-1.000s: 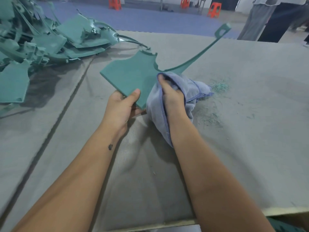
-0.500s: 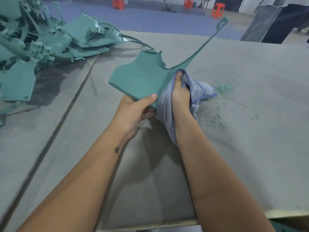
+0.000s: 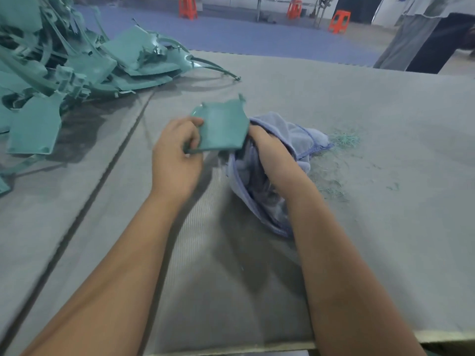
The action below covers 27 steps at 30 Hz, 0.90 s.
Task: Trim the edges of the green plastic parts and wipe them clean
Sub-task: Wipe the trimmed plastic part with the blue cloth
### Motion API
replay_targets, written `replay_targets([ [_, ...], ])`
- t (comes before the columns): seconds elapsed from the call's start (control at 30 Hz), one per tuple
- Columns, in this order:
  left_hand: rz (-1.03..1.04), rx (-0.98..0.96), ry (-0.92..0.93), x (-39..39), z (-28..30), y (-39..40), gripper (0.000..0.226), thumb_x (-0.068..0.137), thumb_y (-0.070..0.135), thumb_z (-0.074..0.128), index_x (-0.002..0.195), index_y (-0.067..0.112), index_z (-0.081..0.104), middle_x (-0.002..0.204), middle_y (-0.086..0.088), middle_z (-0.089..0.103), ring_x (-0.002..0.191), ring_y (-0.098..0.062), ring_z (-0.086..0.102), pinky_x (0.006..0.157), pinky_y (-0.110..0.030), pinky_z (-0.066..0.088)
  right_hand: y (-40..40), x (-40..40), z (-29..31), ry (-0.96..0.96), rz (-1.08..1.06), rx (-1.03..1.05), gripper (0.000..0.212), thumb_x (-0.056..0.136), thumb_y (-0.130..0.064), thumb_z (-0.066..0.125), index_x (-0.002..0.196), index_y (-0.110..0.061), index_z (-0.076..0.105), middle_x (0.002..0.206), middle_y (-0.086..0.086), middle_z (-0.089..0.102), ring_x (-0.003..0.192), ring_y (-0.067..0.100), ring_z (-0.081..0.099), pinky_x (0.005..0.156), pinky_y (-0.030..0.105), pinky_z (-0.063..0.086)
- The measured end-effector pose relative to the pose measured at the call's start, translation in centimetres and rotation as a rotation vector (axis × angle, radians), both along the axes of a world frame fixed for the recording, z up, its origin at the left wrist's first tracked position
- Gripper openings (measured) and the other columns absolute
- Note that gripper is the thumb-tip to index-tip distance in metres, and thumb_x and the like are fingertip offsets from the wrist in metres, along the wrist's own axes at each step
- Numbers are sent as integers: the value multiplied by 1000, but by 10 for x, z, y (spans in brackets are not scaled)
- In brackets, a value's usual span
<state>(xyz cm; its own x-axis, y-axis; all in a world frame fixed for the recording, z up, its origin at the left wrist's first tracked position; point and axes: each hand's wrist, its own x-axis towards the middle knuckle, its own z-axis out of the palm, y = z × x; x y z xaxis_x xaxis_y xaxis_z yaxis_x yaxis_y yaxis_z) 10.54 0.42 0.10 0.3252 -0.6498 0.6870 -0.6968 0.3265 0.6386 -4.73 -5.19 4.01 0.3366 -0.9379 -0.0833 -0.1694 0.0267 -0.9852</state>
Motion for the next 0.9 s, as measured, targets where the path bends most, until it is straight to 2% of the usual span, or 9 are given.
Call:
replay_targets([
  [0.07,20,48,-58,-2,-4,-2,20,72,-11,56,74,8,50,108,-6,61,100,-12,53,82,-11,37,0,-4,3,114,24,-72,20,95,-38,47,94,-33,66,99,-15,64,109,14,56,82,24,40],
  [0.13,133,70,143,-3,-3,-3,17,87,3,58,95,17,59,102,-1,62,97,-19,58,85,-22,44,2,-9,-2,321,-54,-218,20,92,-41,51,89,-28,65,87,-14,61,97,16,56,76,27,39],
  [0.23,-21,-41,984,1,10,-2,17,98,10,52,109,23,54,95,11,69,91,-14,68,82,-42,57,6,-7,-10,446,-179,-371,22,88,-35,60,82,-15,66,82,-4,65,88,22,58,78,33,45],
  [0.37,-443,-217,1725,11,22,2,20,99,8,48,117,7,58,97,-9,73,82,-21,72,62,-34,60,10,8,-11,217,-99,-163,24,83,-34,72,100,-18,67,99,-4,66,96,12,58,86,23,43],
  [0.47,-612,25,1694,-5,22,4,17,100,12,45,102,8,62,85,-7,75,75,-19,73,56,-29,59,8,8,-17,59,-67,-63,8,85,-22,71,91,-17,69,85,-8,69,79,5,62,77,19,49],
  [0.57,-579,291,1567,-30,14,-1,18,101,10,42,99,8,59,78,-7,75,68,-19,73,54,-29,59,5,2,-19,-15,-96,-29,19,84,5,61,101,5,68,97,21,70,82,24,63,79,37,52],
  [0.63,-518,302,1592,-36,12,-5,17,101,9,42,98,6,58,74,-8,74,64,-21,72,55,-29,59,4,1,-16,-84,-86,45,27,85,10,56,112,8,62,104,25,68,84,27,65,81,39,55],
  [0.77,-486,259,1521,-30,6,-7,16,102,9,42,107,6,57,85,-8,75,73,-22,73,58,-29,59,7,-8,-6,-236,-71,245,24,96,-1,46,114,8,58,85,18,67,70,24,68,63,26,58],
  [0.9,-404,270,1350,-34,11,-1,14,101,6,45,110,10,55,96,-6,70,71,-16,73,55,-29,58,22,-41,5,-65,-143,217,24,94,-20,52,80,-3,60,66,16,66,50,21,63,46,22,51],
])
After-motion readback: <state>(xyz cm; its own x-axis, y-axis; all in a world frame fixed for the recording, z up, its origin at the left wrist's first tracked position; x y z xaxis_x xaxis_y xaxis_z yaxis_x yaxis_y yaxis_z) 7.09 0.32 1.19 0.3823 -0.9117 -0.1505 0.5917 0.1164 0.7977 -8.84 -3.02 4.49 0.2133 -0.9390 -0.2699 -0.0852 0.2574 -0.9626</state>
